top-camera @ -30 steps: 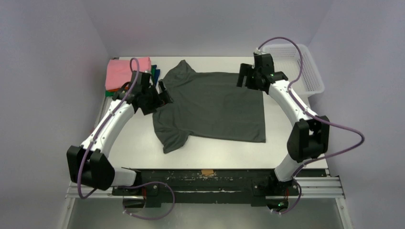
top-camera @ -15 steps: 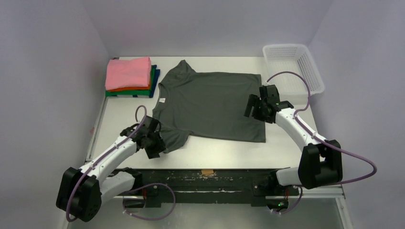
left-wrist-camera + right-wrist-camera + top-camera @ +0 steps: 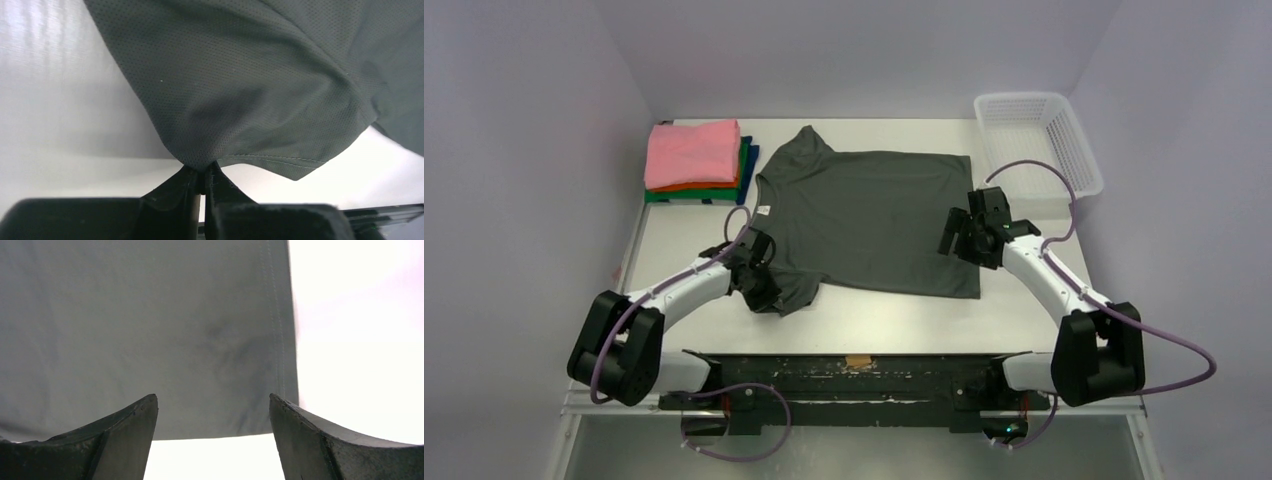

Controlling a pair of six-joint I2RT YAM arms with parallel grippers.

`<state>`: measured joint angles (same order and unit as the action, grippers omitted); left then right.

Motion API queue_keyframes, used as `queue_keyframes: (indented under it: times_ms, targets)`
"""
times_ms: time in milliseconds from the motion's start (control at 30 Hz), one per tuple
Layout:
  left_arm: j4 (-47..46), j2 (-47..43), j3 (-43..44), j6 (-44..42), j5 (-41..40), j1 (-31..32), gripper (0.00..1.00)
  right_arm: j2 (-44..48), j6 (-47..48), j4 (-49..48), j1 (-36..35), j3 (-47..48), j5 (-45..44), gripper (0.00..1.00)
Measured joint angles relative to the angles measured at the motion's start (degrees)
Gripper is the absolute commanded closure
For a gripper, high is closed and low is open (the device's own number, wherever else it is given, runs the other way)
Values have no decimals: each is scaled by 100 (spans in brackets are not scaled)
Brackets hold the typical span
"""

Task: Fold and stack the t-shirts
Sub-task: Grab the side of the flattened tshirt closest away from the robot with both arms

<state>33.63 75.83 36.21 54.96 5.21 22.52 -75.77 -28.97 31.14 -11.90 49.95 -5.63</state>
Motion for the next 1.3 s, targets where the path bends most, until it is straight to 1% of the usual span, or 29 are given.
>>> queue_keyframes:
  times_ms: [33,200,367,467,600,767,933,1067,1200,1267,1300]
  targets:
    - [-55,68,22,-44,33,0,100,46,-24,42,2,-13,-39,25]
    - [-120,35,9,-68,125,24,100,271,-319,417,2,-144,-413,35]
    - [216,-549,-354,-57,238,116,100,354,-750,553,35,-658,-538,45]
    - [538,-1012,-503,-39,391,240,100,354,-970,553,70,-929,-538,47]
    - [809,-1414,-625,50,581,426,100,354,-1117,549,127,-1073,-553,48]
    - [964,-1456,-697,170,728,525,100,474,-1174,603,310,-1266,-656,48]
    - [1064,-1458,-697,254,776,629,100,905,-1209,824,501,-1384,-737,49]
    - [1152,-1458,-675,256,802,649,100,1060,-1241,741,560,-1491,-719,50]
    - [1233,-1504,-605,251,817,649,100,852,-1287,568,560,-1620,-627,58]
    - [1231,-1561,-592,249,857,649,100,741,-1307,470,560,-1672,-555,65]
    - [1228,-1572,-588,247,885,649,100,726,-1309,457,560,-1672,-549,71]
